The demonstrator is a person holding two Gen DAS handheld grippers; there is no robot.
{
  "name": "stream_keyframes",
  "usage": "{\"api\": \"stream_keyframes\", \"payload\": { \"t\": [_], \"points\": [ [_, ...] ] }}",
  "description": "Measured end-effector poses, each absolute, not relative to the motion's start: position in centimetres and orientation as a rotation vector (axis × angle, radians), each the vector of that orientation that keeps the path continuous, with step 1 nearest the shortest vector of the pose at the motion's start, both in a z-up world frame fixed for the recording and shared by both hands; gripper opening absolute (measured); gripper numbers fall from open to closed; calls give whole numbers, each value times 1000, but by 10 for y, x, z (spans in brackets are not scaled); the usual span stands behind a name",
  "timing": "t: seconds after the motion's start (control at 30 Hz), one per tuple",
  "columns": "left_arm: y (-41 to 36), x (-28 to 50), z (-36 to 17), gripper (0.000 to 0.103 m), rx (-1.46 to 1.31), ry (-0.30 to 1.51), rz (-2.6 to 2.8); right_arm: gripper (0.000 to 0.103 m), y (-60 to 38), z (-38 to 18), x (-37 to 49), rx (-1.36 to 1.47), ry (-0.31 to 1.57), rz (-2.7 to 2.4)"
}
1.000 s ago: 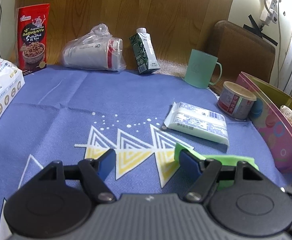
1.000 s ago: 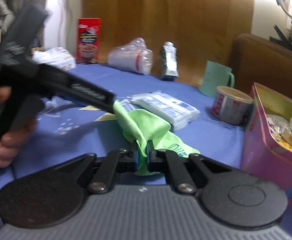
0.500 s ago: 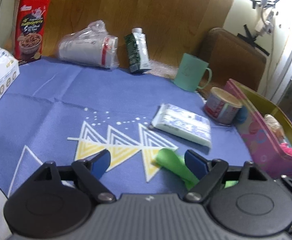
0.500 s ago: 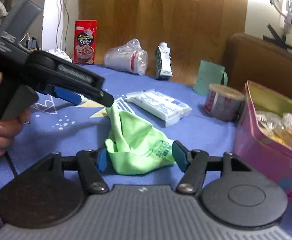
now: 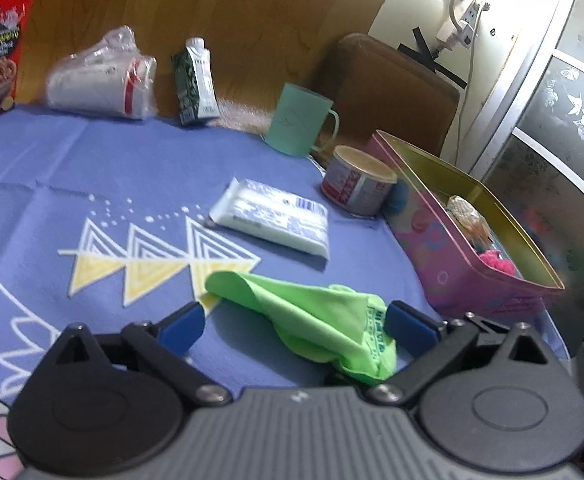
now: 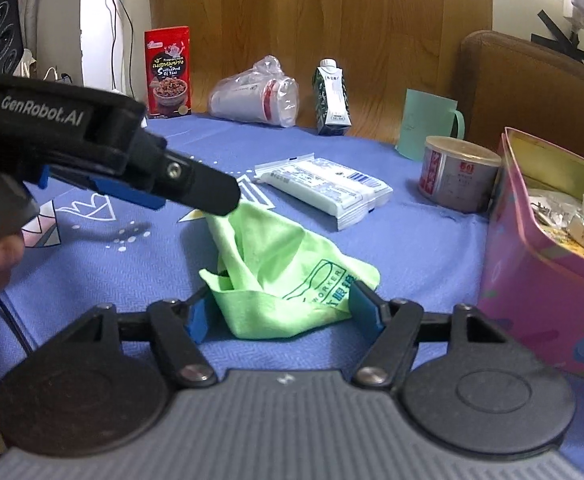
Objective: Organize soft objects
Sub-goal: 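Carry the lime-green cloth into the pink tin and open both tools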
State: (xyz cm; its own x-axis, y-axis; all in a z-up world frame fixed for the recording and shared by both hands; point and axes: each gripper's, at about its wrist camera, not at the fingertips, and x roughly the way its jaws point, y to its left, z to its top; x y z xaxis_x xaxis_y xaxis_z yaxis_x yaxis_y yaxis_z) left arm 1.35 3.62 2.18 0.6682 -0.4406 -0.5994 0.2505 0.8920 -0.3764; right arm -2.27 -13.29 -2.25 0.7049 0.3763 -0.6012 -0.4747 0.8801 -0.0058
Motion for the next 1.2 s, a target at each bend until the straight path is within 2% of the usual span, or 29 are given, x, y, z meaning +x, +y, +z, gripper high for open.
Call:
{"api": "stream_keyframes", "payload": {
  "t": [0.03, 0.13, 0.17, 0.23, 0.27, 0.3, 0.4, 0.57, 0.73, 0.93, 1.03, 1.07, 1.13, 1.17, 1.2],
  "points": [
    [34, 15, 20, 94, -276, 753, -398, 72, -132, -23, -23, -167, 630, 478],
    [25, 21, 15, 77, -273, 786, -416, 71, -132, -23, -21, -168, 631, 495],
    [21, 25, 11, 63, -272, 803, -421, 67, -132, -23, -21, -164, 631, 502],
    [14, 28, 9, 48, -253, 798, -426, 42, -131, -23, -21, -156, 626, 521],
    [10, 29, 9, 31, -250, 813, -452, 18, -130, -23, -21, -159, 618, 531],
    [8, 29, 10, 21, -261, 817, -477, 10, -128, -22, -21, -159, 616, 548],
    [-6, 26, 26, 19, -220, 786, -519, 8, -123, -20, -28, -189, 577, 532],
    [-37, 31, 69, 19, -183, 669, -615, 8, -140, 6, -41, -189, 404, 428],
    [-94, 50, 100, 20, -134, 593, -741, 8, -177, 35, -42, -187, 270, 276],
    [-159, 83, 89, 20, -115, 647, -824, 8, -231, 39, -29, -154, 276, 130],
    [-181, 97, 76, 28, -82, 668, -794, 9, -252, 31, -17, -125, 317, 75],
    [-185, 97, 73, 35, -66, 673, -770, 12, -258, 27, -11, -113, 342, 65],
    [-193, 101, 66, 37, -32, 689, -719, 26, -262, 18, 5, -137, 415, 33],
    [-192, 102, 63, 39, -29, 701, -705, 50, -266, 14, 10, -145, 434, -3],
    [-188, 101, 63, 45, -36, 703, -705, 61, -270, 11, 9, -123, 431, -23]
  ]
}}
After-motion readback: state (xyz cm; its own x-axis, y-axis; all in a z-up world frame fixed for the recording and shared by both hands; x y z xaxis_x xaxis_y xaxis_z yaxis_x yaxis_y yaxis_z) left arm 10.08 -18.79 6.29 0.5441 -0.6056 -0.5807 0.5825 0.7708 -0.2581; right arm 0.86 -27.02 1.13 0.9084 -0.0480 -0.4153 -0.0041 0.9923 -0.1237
